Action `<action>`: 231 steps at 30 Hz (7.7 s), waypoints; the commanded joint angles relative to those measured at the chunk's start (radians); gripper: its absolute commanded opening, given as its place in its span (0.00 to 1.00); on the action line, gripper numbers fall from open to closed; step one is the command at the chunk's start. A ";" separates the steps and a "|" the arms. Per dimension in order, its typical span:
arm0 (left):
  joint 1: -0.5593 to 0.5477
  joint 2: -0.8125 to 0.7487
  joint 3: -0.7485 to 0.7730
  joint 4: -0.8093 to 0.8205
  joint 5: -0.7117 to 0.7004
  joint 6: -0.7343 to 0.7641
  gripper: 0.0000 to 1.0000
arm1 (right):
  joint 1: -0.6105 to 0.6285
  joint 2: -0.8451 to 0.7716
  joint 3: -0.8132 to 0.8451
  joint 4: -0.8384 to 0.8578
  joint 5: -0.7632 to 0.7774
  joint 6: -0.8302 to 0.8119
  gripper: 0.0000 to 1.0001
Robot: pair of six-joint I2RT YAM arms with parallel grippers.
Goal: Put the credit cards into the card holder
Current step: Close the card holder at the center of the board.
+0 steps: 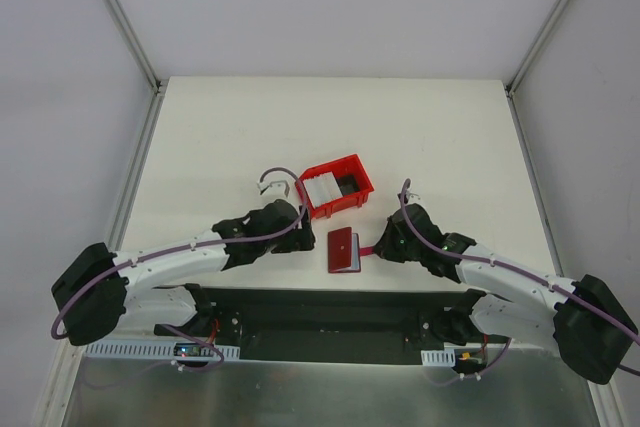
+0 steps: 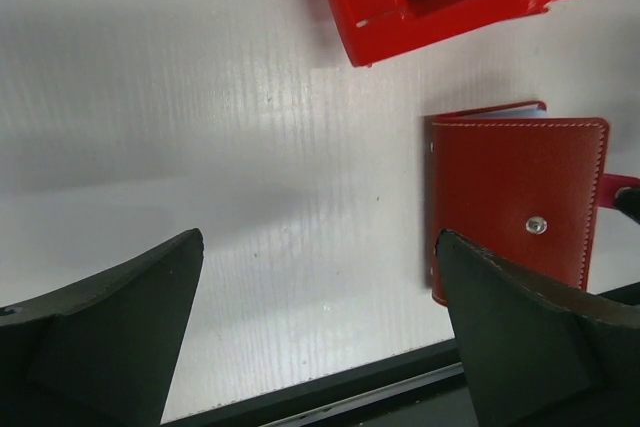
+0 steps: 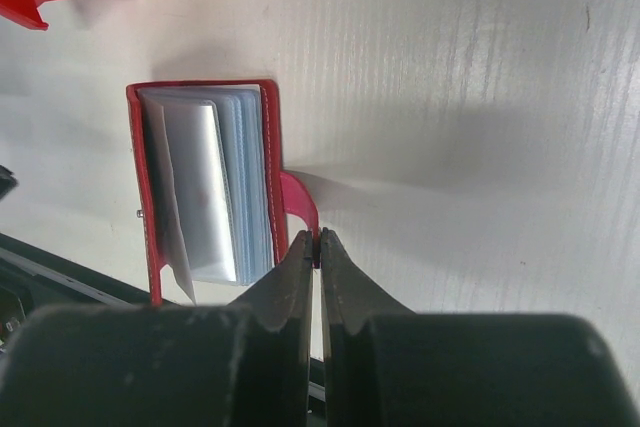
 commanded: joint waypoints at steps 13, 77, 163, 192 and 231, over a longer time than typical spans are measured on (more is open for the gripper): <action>0.004 0.174 0.053 0.038 0.186 0.278 0.69 | -0.002 -0.018 0.029 -0.027 0.024 -0.010 0.06; -0.017 0.360 0.238 0.275 0.393 0.236 0.25 | -0.013 -0.017 0.061 -0.052 -0.025 -0.056 0.06; -0.019 0.405 0.186 0.262 0.506 0.385 0.32 | -0.088 -0.052 0.043 -0.016 -0.133 -0.047 0.16; -0.060 0.500 0.241 0.199 0.353 0.374 0.41 | -0.088 0.135 0.092 0.111 -0.246 -0.073 0.15; -0.060 0.507 0.246 0.199 0.341 0.353 0.42 | -0.085 0.273 0.176 0.068 -0.276 -0.163 0.18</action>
